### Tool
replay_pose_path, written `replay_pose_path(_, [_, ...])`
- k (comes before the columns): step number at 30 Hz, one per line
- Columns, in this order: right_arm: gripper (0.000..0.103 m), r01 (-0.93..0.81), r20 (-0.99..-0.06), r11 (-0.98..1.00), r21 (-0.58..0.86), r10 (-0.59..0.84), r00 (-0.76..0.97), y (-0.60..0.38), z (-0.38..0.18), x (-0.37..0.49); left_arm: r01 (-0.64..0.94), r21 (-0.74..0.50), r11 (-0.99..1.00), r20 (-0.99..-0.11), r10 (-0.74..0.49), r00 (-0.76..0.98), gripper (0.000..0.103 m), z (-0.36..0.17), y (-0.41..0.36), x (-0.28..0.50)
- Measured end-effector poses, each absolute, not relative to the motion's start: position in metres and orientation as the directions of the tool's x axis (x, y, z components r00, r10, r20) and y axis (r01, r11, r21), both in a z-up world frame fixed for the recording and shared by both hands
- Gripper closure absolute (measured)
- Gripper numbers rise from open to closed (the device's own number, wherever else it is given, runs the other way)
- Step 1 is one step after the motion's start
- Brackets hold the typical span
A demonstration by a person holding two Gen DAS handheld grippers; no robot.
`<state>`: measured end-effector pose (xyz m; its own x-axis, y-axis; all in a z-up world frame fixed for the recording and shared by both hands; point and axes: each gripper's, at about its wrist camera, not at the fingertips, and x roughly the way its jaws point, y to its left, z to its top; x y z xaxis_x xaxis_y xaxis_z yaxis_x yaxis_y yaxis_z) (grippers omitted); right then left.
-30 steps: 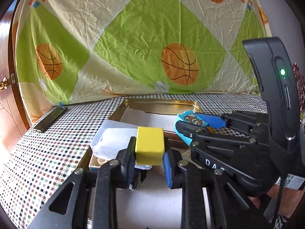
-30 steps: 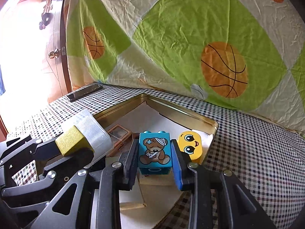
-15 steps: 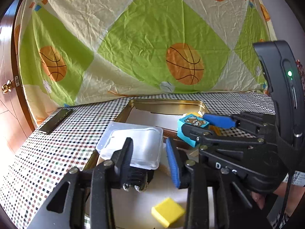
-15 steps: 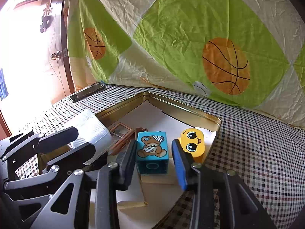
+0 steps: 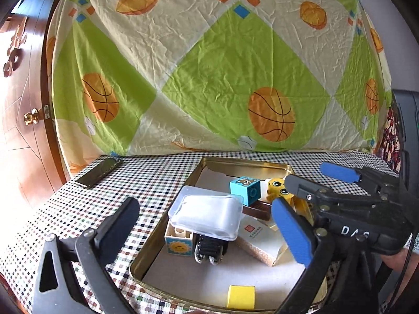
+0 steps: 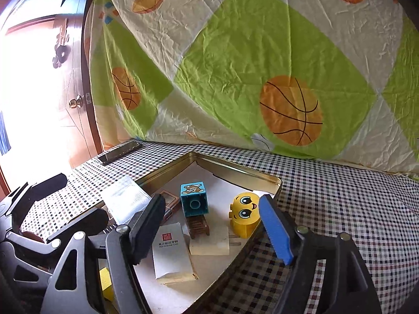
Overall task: Organize rigid objects
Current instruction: 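Lower the yellow and blue blocks into the tin and open both tools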
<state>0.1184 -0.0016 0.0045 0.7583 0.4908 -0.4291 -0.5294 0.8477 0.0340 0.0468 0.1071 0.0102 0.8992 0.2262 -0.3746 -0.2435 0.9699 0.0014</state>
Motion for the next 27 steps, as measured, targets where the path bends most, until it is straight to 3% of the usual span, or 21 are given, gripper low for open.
replay_pose_path(4, [0.020, -0.527, -0.408, 0.849, 0.027, 0.491, 0.770, -0.002, 0.013, 0.110, -0.249, -0.036, 0.968, -0.383, 0.217, 0.898, 0.001, 0.016, 0.114, 0.042])
replay_pose_path(10, [0.019, -0.540, -0.407, 0.841, 0.031, 0.504, 0.762, 0.001, 0.015, 0.108, -0.241, -0.075, 0.968, -0.391, 0.194, 0.900, 0.001, 0.019, 0.119, 0.036])
replay_pose_path(27, [0.019, -0.539, -0.410, 0.842, 0.037, 0.504, 0.760, 0.001, 0.012, 0.107, -0.250, -0.050, 0.967, -0.363, 0.215, 0.907, 0.001, 0.021, 0.117, 0.030])
